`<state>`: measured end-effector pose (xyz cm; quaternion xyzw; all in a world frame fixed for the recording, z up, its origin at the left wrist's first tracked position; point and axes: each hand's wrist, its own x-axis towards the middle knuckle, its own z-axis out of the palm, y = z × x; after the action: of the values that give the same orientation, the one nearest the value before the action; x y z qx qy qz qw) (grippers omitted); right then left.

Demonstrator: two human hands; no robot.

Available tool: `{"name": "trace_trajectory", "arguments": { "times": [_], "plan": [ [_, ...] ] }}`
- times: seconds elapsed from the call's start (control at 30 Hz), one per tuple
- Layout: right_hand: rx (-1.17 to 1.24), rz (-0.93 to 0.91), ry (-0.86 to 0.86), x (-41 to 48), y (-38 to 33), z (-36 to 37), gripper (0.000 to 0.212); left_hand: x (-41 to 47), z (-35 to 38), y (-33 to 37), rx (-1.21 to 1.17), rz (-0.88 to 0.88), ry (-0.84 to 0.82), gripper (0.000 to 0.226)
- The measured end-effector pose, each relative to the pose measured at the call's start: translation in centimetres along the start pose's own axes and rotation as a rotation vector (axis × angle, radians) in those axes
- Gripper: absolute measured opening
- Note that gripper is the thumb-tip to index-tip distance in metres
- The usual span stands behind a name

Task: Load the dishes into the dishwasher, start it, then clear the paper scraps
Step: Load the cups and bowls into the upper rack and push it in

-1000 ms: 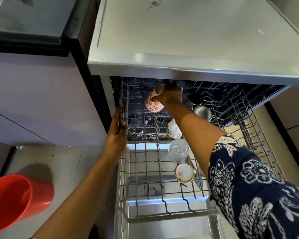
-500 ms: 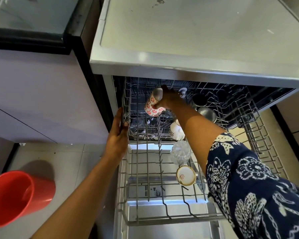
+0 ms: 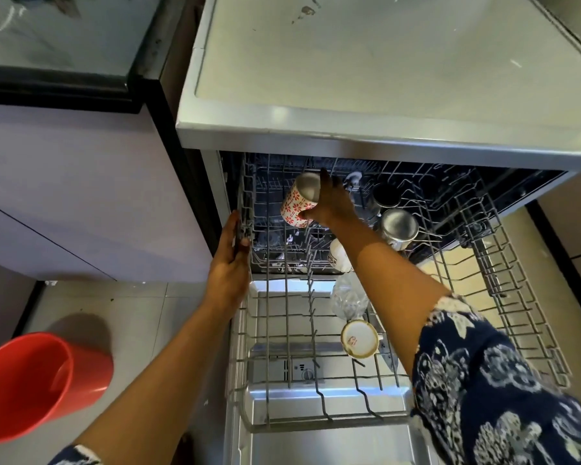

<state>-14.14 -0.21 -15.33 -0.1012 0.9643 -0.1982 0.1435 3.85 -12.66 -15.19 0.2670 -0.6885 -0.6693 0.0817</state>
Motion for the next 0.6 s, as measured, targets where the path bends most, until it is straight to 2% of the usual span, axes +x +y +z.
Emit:
{"name": "trace_trajectory", "arguments": {
  "times": [0.07,0.2,0.33,0.43,0.6],
  "plan": [
    [-0.025,-0.035,0.077,-2.6,-0.3,-0.5,0.096,-0.3,-0.1,0.5,0.017,-0.004,0.0,0.05],
    [-0.009,-0.064,0.066,-11.0,-2.5,-4.2,0.071,-3.7,-1.6,4.4,0.177,0.034,0.049,0.045],
    [0.105,-0.211,0.194,-17.4,-5.6,-10.1,0.048,-6.9,-5.2,11.5,0.158,0.207,0.135,0.036],
    [0.199,-0.292,0.236,-18.3,-9.2,-14.7,0.034,-6.5,-9.1,17.0,0.131,0.342,0.242,0.029],
    [0.226,-0.406,0.222,-12.9,-17.7,-18.4,0.031,0.4,-16.7,24.5,0.135,0.418,0.394,0.026]
  ]
}}
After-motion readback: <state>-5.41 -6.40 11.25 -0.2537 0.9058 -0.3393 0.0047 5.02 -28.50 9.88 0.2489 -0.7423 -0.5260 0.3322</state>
